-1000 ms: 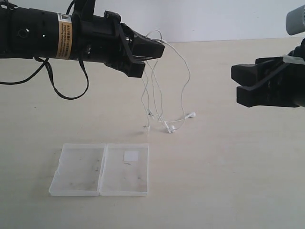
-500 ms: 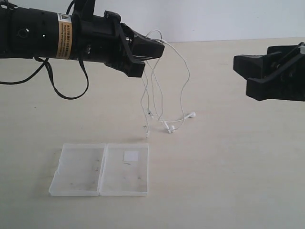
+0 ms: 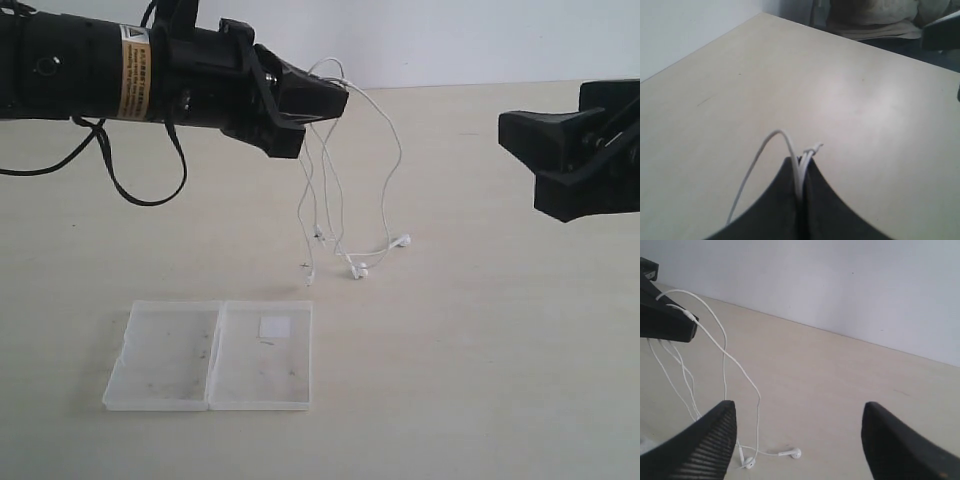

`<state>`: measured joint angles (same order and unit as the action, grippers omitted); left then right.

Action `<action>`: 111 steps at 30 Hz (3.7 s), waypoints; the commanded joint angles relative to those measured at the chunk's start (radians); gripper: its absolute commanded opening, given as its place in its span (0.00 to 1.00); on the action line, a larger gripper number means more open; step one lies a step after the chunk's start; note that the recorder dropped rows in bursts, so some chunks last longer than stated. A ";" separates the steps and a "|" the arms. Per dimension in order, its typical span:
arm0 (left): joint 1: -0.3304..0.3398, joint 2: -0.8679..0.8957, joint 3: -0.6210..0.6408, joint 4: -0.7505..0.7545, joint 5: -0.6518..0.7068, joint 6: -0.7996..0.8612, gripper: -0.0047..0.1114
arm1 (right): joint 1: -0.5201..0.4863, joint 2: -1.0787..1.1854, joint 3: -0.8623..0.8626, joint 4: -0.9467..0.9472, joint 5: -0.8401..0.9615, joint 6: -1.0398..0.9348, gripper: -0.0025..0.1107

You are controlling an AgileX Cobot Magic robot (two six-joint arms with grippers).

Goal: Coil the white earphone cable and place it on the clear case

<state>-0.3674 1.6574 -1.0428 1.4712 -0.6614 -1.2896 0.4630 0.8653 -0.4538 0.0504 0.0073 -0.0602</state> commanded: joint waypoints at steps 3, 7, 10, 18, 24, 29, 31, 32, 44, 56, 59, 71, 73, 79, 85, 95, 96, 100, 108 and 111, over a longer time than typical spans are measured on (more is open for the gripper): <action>0.031 -0.009 -0.004 0.000 -0.033 -0.031 0.04 | -0.005 -0.065 -0.005 -0.003 -0.007 -0.021 0.62; 0.035 -0.009 -0.014 0.010 -0.041 -0.033 0.04 | -0.005 -0.095 -0.005 0.001 0.007 -0.021 0.62; 0.035 -0.009 -0.052 0.032 -0.049 -0.079 0.04 | -0.005 -0.095 -0.005 -0.005 0.035 -0.039 0.62; 0.035 -0.022 -0.149 0.114 -0.060 -0.183 0.04 | 0.072 0.012 -0.005 -0.005 -0.066 -0.095 0.67; 0.035 -0.044 -0.161 0.071 -0.052 -0.184 0.04 | 0.072 0.044 -0.005 0.101 -0.243 -0.070 0.66; 0.035 -0.044 -0.161 0.071 -0.052 -0.187 0.04 | 0.072 0.121 -0.005 0.063 -0.243 -0.073 0.72; 0.035 -0.044 -0.161 0.071 -0.052 -0.187 0.04 | 0.072 0.134 -0.005 0.063 -0.249 -0.065 0.72; 0.035 -0.044 -0.161 0.071 -0.052 -0.187 0.04 | 0.072 0.140 -0.005 0.063 -0.259 -0.067 0.72; 0.035 -0.044 -0.176 0.054 -0.052 -0.189 0.04 | 0.072 0.299 -0.105 0.014 -0.279 -0.066 0.78; 0.035 -0.044 -0.182 0.067 -0.031 -0.195 0.04 | 0.136 0.398 -0.155 -0.297 -0.367 0.120 0.78; 0.035 -0.044 -0.182 0.067 -0.031 -0.195 0.04 | 0.136 0.407 -0.155 -0.278 -0.383 0.150 0.78; 0.035 -0.044 -0.182 0.067 -0.028 -0.195 0.04 | 0.136 0.409 -0.155 0.057 -0.406 0.247 0.78; 0.035 -0.044 -0.182 0.067 -0.028 -0.195 0.04 | 0.136 0.409 -0.155 0.056 -0.406 0.247 0.78; 0.035 -0.044 -0.182 0.067 -0.028 -0.185 0.04 | 0.136 0.418 -0.155 -0.253 -0.369 0.248 0.78; 0.035 -0.042 -0.182 0.067 -0.025 -0.185 0.04 | 0.136 0.431 -0.155 -0.275 -0.355 0.248 0.78; 0.035 -0.042 -0.182 0.061 -0.027 -0.183 0.04 | 0.136 0.465 -0.155 -0.277 -0.384 0.235 0.80; 0.035 -0.042 -0.182 0.061 -0.029 -0.183 0.04 | 0.136 0.470 -0.155 -0.267 -0.402 0.251 0.80; 0.035 -0.042 -0.182 0.059 -0.035 -0.185 0.04 | 0.136 0.474 -0.155 -0.223 -0.423 0.319 0.80; 0.035 -0.032 -0.182 -0.005 -0.038 -0.187 0.04 | 0.136 0.474 -0.155 -0.225 -0.390 0.271 0.80; 0.039 -0.013 -0.182 -0.065 -0.061 -0.184 0.04 | 0.136 0.474 -0.155 -0.225 -0.366 0.265 0.80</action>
<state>-0.3326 1.6305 -1.2177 1.4751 -0.7015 -1.4743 0.5999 1.3372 -0.6032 -0.1770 -0.3752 0.2220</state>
